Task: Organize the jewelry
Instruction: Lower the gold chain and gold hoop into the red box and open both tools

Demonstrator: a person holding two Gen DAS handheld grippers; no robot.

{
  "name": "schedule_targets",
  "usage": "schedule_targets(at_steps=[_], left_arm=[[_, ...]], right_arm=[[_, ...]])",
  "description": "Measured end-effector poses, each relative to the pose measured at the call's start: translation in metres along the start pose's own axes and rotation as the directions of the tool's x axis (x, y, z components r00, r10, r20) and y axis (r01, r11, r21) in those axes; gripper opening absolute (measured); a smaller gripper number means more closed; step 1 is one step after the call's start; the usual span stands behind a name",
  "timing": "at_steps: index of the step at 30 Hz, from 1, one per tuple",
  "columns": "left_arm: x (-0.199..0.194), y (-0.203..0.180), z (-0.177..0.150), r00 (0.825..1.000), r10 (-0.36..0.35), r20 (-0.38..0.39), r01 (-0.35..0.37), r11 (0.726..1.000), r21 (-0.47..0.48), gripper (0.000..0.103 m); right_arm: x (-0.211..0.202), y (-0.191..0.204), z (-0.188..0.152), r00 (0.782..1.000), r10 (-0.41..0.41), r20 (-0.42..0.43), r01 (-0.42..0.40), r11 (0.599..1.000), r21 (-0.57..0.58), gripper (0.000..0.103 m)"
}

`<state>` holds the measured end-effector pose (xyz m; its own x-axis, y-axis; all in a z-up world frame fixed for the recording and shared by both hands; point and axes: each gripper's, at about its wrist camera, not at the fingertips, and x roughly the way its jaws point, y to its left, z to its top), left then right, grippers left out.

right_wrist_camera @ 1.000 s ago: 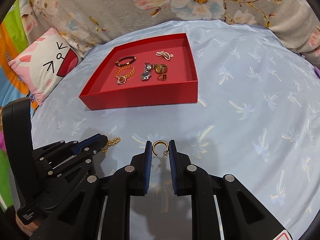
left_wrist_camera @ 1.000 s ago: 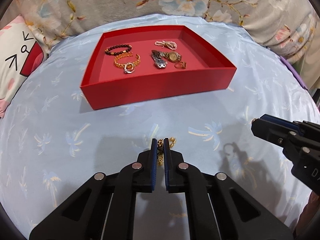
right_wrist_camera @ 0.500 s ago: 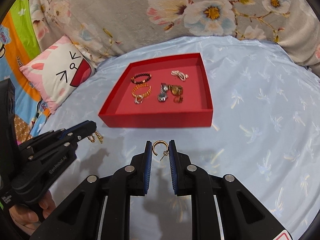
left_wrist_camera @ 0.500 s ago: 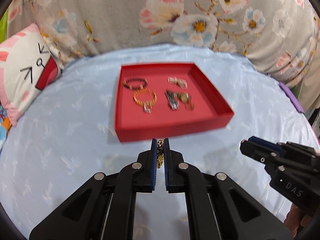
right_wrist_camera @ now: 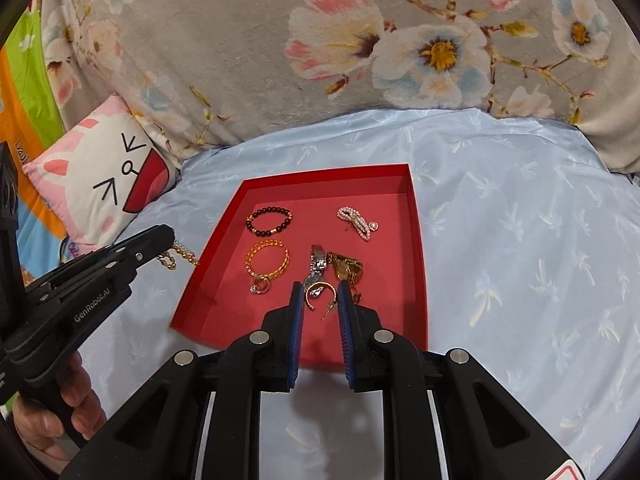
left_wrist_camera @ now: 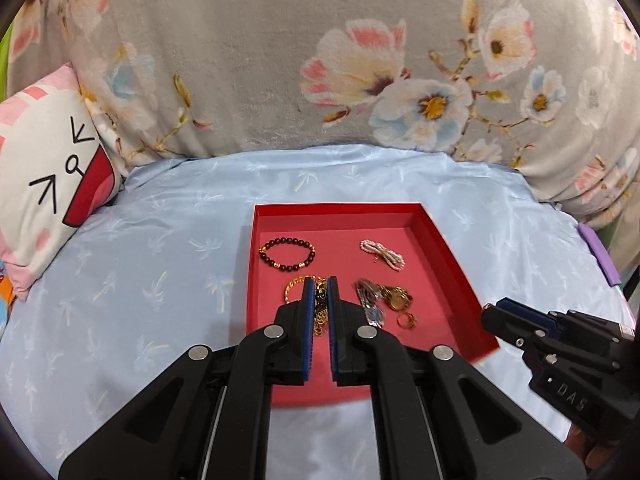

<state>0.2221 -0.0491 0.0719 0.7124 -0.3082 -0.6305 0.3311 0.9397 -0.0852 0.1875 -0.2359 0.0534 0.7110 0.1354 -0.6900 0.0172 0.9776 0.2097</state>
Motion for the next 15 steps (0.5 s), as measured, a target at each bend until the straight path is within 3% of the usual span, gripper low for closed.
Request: schedule_targets(at_steps=[7,15], left_arm=[[0.050,0.004,-0.008,0.997,0.018,-0.080,-0.020,0.999,-0.027,0.005],[0.078,0.012,-0.018,0.990,0.046,-0.135,-0.051,0.998,-0.039,0.006]], right_arm=[[0.048,0.004,-0.001,0.998,-0.012,-0.068,0.012,1.000,-0.013,0.016],[0.072,0.002,-0.007,0.995,-0.030,-0.099,0.029,0.999,-0.015,0.016]])
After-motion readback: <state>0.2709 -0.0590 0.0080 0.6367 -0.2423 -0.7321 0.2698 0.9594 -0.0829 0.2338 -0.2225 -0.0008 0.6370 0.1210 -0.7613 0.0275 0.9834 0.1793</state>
